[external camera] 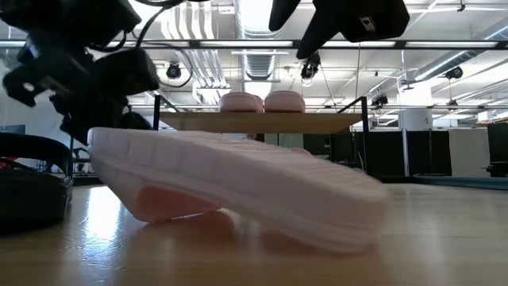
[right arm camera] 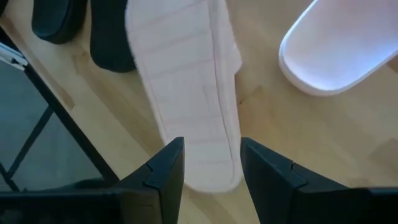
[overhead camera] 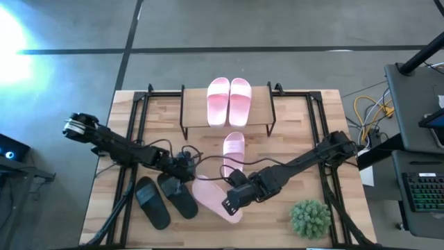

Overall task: Pick and place slides into the shelf
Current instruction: Put the pink slide under the shelf

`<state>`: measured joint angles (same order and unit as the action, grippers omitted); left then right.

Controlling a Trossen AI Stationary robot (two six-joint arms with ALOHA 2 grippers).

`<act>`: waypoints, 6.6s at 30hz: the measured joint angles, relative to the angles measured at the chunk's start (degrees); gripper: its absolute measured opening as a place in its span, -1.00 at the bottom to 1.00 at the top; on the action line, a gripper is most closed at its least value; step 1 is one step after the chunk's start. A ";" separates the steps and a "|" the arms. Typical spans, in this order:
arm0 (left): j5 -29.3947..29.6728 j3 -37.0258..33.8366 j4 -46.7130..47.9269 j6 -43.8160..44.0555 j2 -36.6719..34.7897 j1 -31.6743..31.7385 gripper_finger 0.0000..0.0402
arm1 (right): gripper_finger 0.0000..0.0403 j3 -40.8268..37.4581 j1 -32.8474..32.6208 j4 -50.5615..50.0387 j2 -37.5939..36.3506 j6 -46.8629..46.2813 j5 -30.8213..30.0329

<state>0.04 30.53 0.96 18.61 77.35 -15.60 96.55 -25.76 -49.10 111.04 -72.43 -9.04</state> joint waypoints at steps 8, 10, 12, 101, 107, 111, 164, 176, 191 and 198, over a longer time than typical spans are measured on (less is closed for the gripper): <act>-8.57 5.70 -1.51 -2.04 0.35 -0.13 -1.00 | -0.26 -2.29 -1.86 0.06 0.02 -4.20 0.22; -10.76 6.78 -3.19 -1.97 -0.17 -0.15 -1.00 | -0.26 -2.95 -2.36 0.09 0.07 -4.51 0.53; -12.35 8.00 -4.94 -1.16 -0.38 -0.17 -1.00 | -0.26 -3.53 -2.78 0.19 0.07 -4.56 1.11; 7.89 32.96 37.95 11.26 8.01 -4.90 -1.00 | 0.15 -4.91 -16.02 -15.89 -4.49 29.26 -32.86; 14.90 25.36 39.08 19.44 -2.22 -8.30 -1.00 | 0.28 -4.94 -15.34 -13.24 0.61 40.99 -31.67; 16.84 20.05 39.19 24.95 -9.02 -9.27 -1.00 | 0.33 -4.98 -14.91 -13.63 4.77 43.08 -31.48; 20.29 11.07 34.44 26.97 -18.13 -9.24 -1.00 | -0.94 -11.30 -2.79 -35.68 1.60 13.80 -25.92; 20.27 11.07 32.32 27.46 -18.13 -9.24 -1.00 | -0.94 -19.88 10.68 -18.37 1.62 28.41 -27.25; 20.25 11.07 32.40 27.52 -18.13 -9.24 -1.00 | -0.62 -21.79 13.71 -14.00 1.66 31.90 -28.28; 20.14 11.07 32.27 27.60 -18.13 -9.24 -1.00 | -0.26 -21.69 13.96 -14.22 1.49 33.33 -28.07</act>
<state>20.18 41.60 33.23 46.22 59.22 -24.84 74.86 -11.81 -63.33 112.54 -39.11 -37.11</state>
